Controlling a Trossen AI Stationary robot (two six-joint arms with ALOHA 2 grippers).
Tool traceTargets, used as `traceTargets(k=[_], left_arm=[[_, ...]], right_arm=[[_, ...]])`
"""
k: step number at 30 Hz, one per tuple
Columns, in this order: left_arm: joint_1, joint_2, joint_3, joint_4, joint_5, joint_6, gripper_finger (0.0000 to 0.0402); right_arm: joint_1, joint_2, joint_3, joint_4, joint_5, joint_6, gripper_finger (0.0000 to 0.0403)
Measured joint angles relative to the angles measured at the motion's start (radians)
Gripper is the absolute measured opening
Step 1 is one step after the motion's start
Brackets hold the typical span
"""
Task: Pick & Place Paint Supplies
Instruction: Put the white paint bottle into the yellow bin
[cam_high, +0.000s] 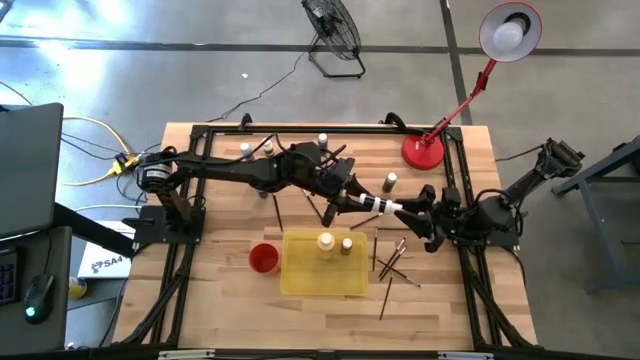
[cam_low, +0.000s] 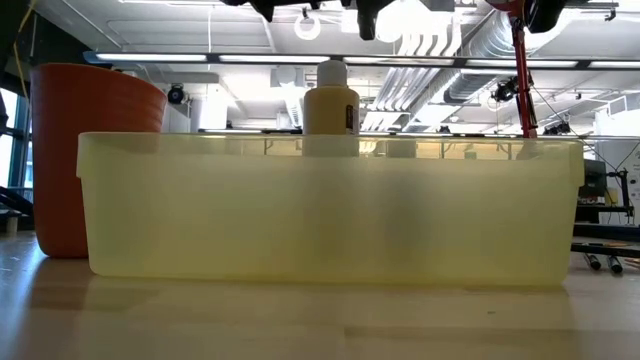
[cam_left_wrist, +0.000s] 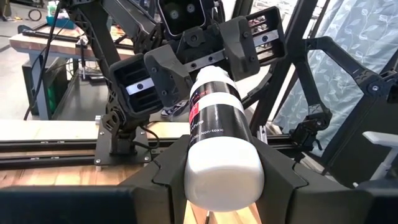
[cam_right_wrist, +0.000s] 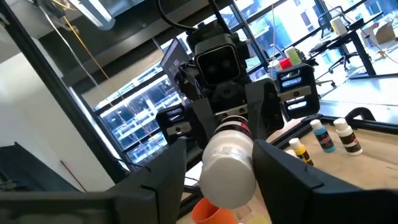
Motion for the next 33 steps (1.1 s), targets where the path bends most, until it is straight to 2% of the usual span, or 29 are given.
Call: traceTargets(k=[7, 17, 24, 33], left_arm=[[0.000, 0.000, 0.000, 0.005, -0.003, 0.000, 0.0132], [0.000, 0.000, 0.000, 0.011, -0.015, 0.002, 0.0132], [0.001, 0.000, 0.000, 0.007, -0.020, 0.002, 0.0132], [0.002, 0.000, 0.000, 0.001, -0.016, 0.001, 0.0132]], right_arm=[[-0.001, -0.001, 0.000, -0.025, 0.006, 0.055, 0.0140], [0.000, 0.000, 0.001, -0.045, 0.000, 0.079, 0.0145], [0.000, 0.000, 0.001, -0.050, 0.017, 0.072, 0.0110], [0.000, 0.000, 0.001, -0.042, 0.028, 0.071, 0.0111]])
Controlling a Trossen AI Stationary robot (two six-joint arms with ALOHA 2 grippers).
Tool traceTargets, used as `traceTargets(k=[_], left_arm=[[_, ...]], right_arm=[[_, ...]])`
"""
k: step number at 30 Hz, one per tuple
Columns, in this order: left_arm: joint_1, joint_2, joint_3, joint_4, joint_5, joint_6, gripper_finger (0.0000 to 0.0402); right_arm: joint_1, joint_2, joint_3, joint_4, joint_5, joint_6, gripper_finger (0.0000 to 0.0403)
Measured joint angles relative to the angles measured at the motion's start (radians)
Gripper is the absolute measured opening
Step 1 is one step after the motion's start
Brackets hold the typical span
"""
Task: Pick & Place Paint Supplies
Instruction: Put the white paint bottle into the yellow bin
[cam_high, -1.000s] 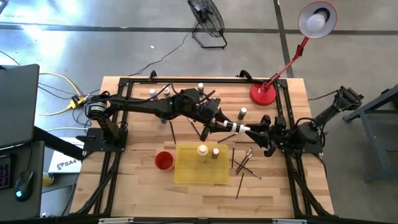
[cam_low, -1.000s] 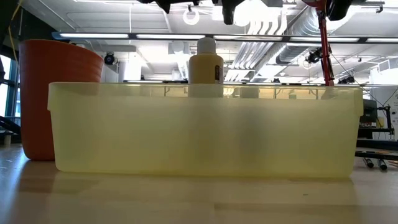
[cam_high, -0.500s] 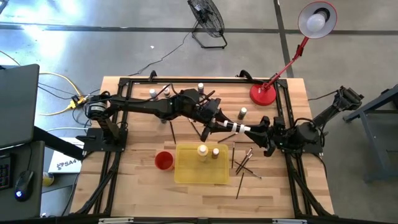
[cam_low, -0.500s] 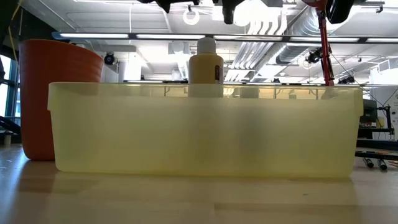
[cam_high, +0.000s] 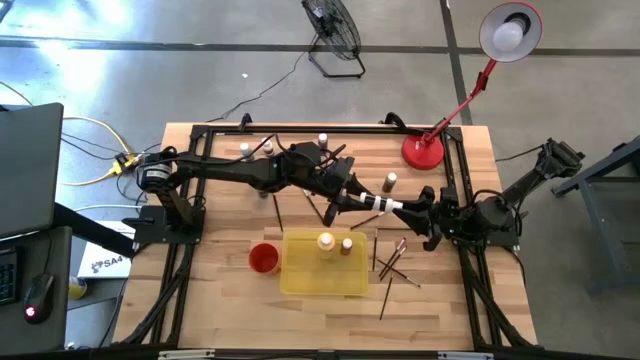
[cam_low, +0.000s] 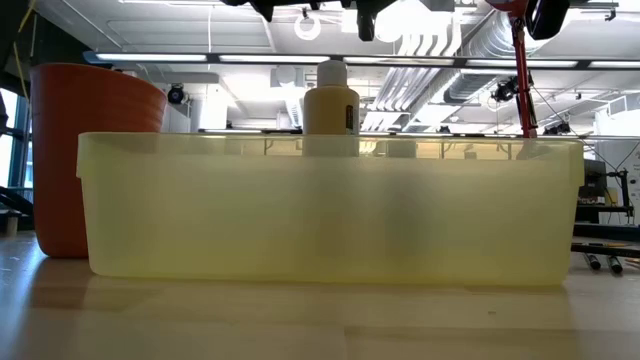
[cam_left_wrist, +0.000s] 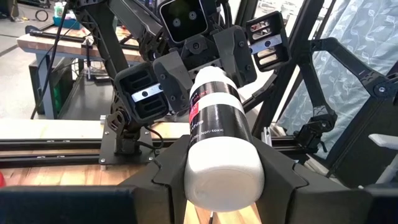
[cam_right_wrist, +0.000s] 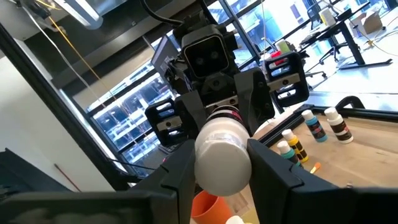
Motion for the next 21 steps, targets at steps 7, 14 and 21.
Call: traceTargets(k=[7, 14, 21], left_arm=[[0.001, -0.002, 0.001, 0.006, 0.019, 0.000, 0.0132], [0.003, -0.015, 0.002, 0.000, 0.058, 0.007, 0.0138], [0.001, -0.039, 0.002, -0.008, 0.100, 0.004, 0.0225]], right_arm=[[0.003, 0.000, 0.015, 0.003, 0.000, -0.028, 0.0110], [0.002, -0.007, 0.051, -0.051, -0.006, -0.052, 0.0110], [0.004, -0.015, 0.055, -0.052, -0.018, -0.046, 0.0110]])
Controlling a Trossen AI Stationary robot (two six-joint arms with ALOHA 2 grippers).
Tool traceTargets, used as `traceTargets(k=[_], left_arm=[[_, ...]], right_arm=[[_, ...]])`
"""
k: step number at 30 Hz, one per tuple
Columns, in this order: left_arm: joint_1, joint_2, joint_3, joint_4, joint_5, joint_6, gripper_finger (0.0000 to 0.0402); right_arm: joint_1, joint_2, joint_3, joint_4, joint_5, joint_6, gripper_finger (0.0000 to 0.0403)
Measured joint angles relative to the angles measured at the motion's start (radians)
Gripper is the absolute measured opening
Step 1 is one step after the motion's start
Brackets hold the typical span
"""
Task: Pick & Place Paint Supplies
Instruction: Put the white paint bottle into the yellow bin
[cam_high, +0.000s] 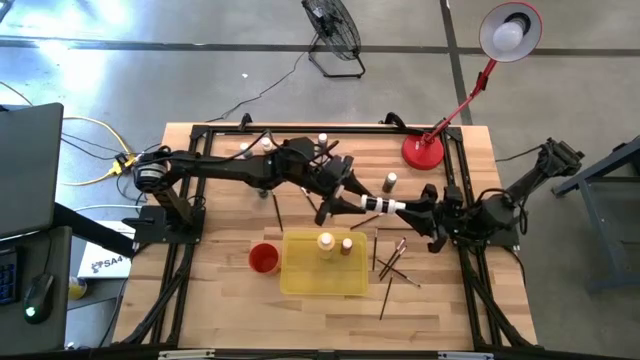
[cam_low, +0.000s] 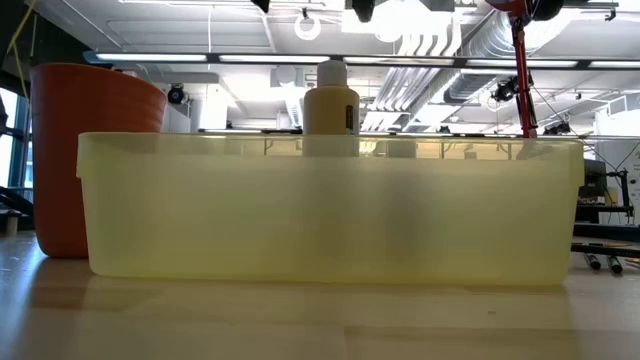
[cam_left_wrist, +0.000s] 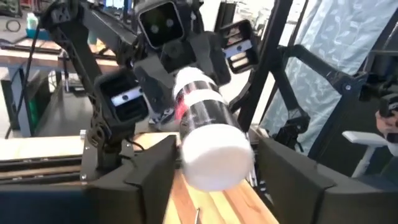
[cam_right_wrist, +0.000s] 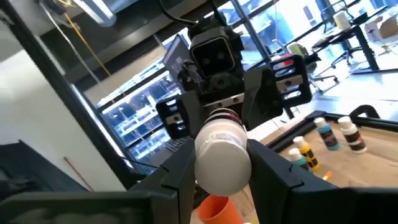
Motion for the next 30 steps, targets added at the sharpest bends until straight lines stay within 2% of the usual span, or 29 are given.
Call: traceTargets(k=[4, 10, 13, 18, 25, 30], left_arm=[[0.001, -0.014, -0.002, -0.022, 0.016, 0.003, 0.0269], [0.040, -0.120, -0.001, -0.208, 0.039, 0.004, 0.0272], [0.061, -0.176, -0.001, -0.293, 0.038, 0.017, 0.0266], [0.103, -0.282, -0.001, -0.402, 0.038, 0.030, 0.0264], [0.152, -0.391, -0.001, -0.510, 0.036, 0.064, 0.0264], [0.181, -0.444, -0.001, -0.556, 0.027, 0.057, 0.0264]], right_arm=[[-0.001, -0.004, 0.000, -0.009, 0.007, 0.001, 0.0110], [-0.001, -0.014, 0.001, -0.034, -0.008, 0.033, 0.0110], [-0.001, -0.014, 0.042, -0.170, -0.011, 0.104, 0.0110], [-0.001, 0.017, 0.191, -0.490, -0.022, 0.240, 0.0110], [-0.027, 0.104, 0.384, -0.783, -0.143, 0.372, 0.0110], [-0.103, 0.214, 0.481, -0.924, -0.314, 0.454, 0.0110]])
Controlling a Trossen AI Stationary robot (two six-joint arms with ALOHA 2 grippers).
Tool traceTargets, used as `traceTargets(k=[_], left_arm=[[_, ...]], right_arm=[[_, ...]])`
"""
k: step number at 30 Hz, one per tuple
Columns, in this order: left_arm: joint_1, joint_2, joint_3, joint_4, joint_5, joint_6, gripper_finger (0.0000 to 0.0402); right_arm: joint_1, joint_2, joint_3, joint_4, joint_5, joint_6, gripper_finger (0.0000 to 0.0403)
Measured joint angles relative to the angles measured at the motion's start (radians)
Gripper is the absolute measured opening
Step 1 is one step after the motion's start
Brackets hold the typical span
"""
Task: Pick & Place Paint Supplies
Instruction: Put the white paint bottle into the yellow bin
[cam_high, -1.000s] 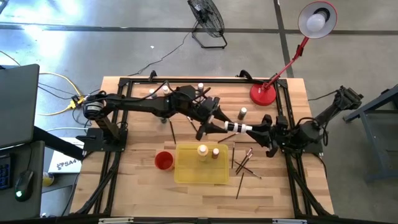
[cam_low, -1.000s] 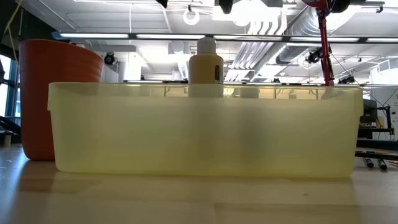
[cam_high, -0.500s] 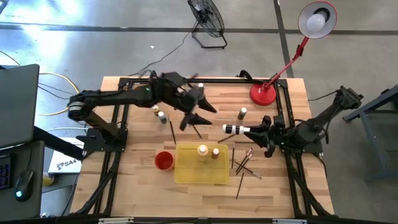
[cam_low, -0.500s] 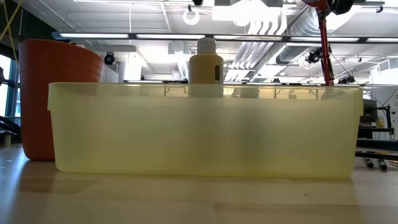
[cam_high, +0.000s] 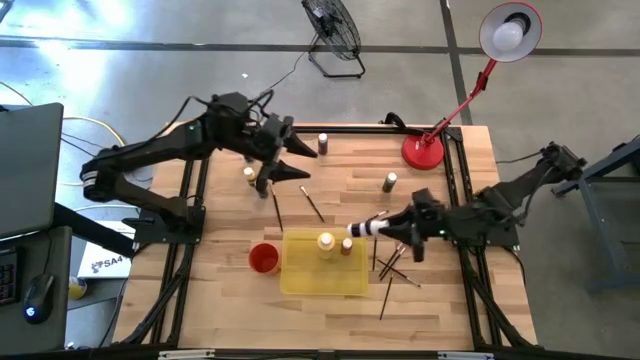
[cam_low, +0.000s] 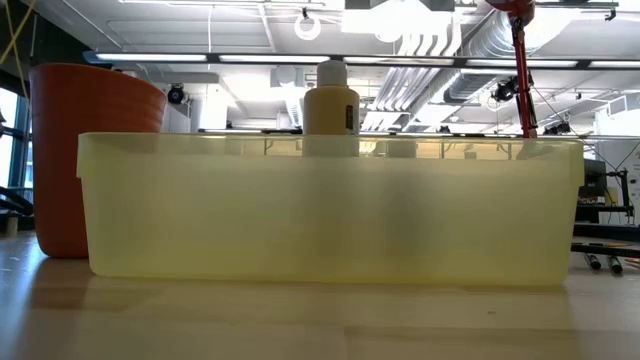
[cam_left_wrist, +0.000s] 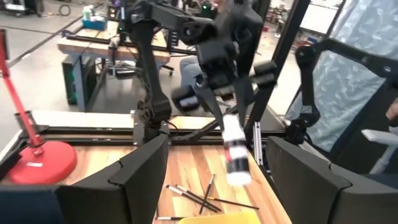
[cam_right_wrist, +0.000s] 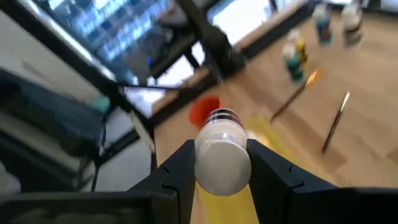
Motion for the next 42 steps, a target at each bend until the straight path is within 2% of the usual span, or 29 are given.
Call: traceTargets(k=[8, 15, 33, 42], left_arm=[[0.009, -0.039, -0.001, -0.029, -0.005, -0.008, 0.0264], [0.008, -0.056, 0.000, -0.039, -0.005, -0.009, 0.0264], [0.008, -0.087, 0.000, -0.038, -0.048, -0.009, 0.0264], [0.008, -0.087, 0.000, -0.038, -0.050, -0.009, 0.0264]], right_arm=[[-0.108, 0.144, 0.062, -0.032, -0.345, 0.049, 0.0110], [-0.137, 0.221, 0.064, -0.082, -0.513, 0.109, 0.0110], [-0.153, 0.451, 0.064, -0.110, -0.507, 0.112, 0.0110], [-0.179, 0.486, 0.064, -0.127, -0.454, 0.077, 0.0110]])
